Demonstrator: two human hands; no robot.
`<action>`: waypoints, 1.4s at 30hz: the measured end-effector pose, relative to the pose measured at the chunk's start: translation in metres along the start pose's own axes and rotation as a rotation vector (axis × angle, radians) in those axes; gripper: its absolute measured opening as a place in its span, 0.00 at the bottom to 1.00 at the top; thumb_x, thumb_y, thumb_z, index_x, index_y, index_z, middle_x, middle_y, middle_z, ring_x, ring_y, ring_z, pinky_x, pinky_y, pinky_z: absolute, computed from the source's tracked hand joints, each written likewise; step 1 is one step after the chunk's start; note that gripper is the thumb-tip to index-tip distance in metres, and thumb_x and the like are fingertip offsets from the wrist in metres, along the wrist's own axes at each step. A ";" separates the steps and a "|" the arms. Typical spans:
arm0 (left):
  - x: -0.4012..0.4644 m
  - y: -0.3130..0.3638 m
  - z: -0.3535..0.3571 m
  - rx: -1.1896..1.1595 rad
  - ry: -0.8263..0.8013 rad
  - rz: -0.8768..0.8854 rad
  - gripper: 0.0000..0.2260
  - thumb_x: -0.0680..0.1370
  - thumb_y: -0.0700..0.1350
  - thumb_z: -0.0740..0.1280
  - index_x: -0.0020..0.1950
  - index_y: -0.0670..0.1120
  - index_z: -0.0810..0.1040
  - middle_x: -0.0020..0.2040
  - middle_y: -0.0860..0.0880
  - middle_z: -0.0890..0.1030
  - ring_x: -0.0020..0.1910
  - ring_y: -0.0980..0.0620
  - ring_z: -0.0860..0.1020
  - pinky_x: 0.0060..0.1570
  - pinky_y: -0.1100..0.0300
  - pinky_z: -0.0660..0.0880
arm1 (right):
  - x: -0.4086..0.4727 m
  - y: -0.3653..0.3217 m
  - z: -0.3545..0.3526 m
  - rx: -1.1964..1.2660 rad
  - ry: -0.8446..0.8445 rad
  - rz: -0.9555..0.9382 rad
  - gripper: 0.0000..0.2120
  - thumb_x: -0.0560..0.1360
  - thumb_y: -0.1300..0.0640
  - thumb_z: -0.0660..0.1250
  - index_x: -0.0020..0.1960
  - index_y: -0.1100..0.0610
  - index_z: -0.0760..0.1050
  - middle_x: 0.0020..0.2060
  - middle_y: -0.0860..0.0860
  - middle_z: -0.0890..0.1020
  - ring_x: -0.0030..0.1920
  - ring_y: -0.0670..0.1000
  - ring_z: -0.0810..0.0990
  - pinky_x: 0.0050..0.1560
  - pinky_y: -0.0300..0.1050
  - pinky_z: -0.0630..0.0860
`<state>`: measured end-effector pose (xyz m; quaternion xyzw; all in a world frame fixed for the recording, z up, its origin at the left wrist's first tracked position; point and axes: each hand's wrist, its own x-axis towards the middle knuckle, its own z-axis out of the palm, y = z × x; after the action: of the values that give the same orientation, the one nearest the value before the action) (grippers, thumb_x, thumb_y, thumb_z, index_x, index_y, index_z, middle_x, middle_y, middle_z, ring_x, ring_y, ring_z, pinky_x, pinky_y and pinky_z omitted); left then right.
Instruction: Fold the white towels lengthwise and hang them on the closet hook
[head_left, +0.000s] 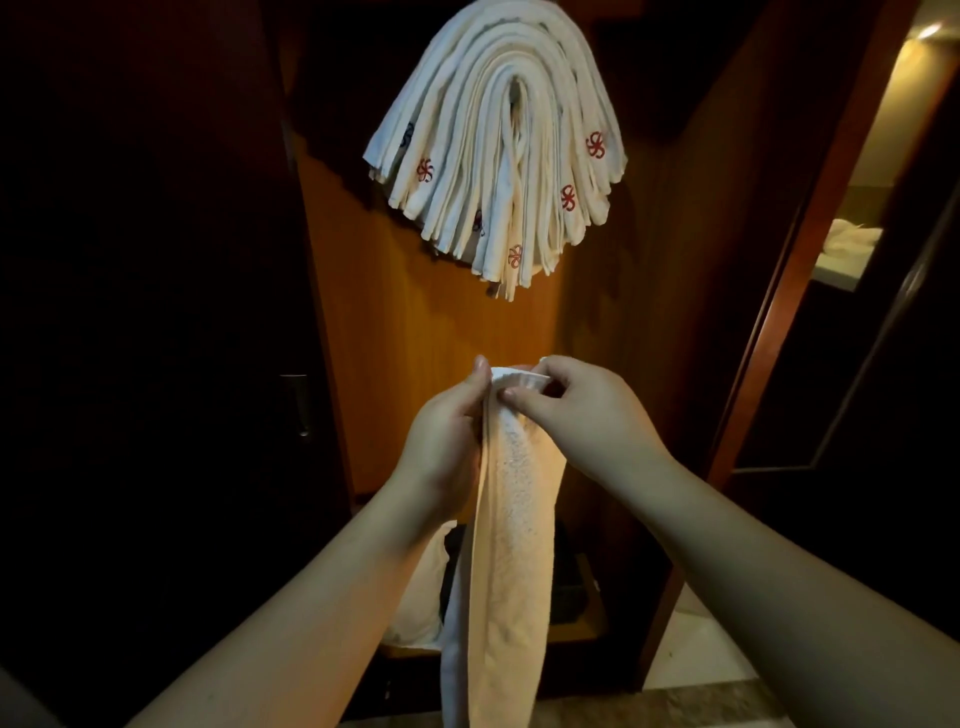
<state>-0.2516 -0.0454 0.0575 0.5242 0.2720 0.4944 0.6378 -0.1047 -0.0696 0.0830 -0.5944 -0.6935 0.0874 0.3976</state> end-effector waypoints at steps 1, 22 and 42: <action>0.000 0.002 0.001 0.028 -0.005 0.000 0.24 0.80 0.61 0.58 0.57 0.46 0.85 0.54 0.44 0.85 0.54 0.48 0.84 0.49 0.60 0.80 | 0.002 0.000 -0.001 0.010 -0.010 0.016 0.07 0.76 0.41 0.68 0.43 0.42 0.75 0.37 0.41 0.79 0.39 0.40 0.77 0.35 0.38 0.66; 0.023 0.037 -0.062 0.419 0.018 0.111 0.10 0.80 0.52 0.65 0.52 0.52 0.85 0.47 0.50 0.85 0.47 0.52 0.83 0.47 0.60 0.78 | 0.039 0.080 -0.064 -0.531 -0.478 0.172 0.20 0.77 0.38 0.67 0.62 0.49 0.80 0.42 0.40 0.76 0.43 0.41 0.74 0.38 0.39 0.68; 0.025 0.036 -0.038 0.375 0.015 0.248 0.07 0.80 0.48 0.66 0.50 0.56 0.85 0.47 0.55 0.83 0.47 0.56 0.81 0.48 0.57 0.74 | 0.004 0.082 -0.070 0.148 0.350 0.064 0.06 0.82 0.46 0.61 0.48 0.38 0.74 0.42 0.39 0.80 0.44 0.35 0.78 0.38 0.35 0.70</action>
<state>-0.2876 -0.0088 0.0839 0.6593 0.2974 0.5137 0.4614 0.0029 -0.0682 0.0832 -0.5916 -0.5861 0.0460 0.5517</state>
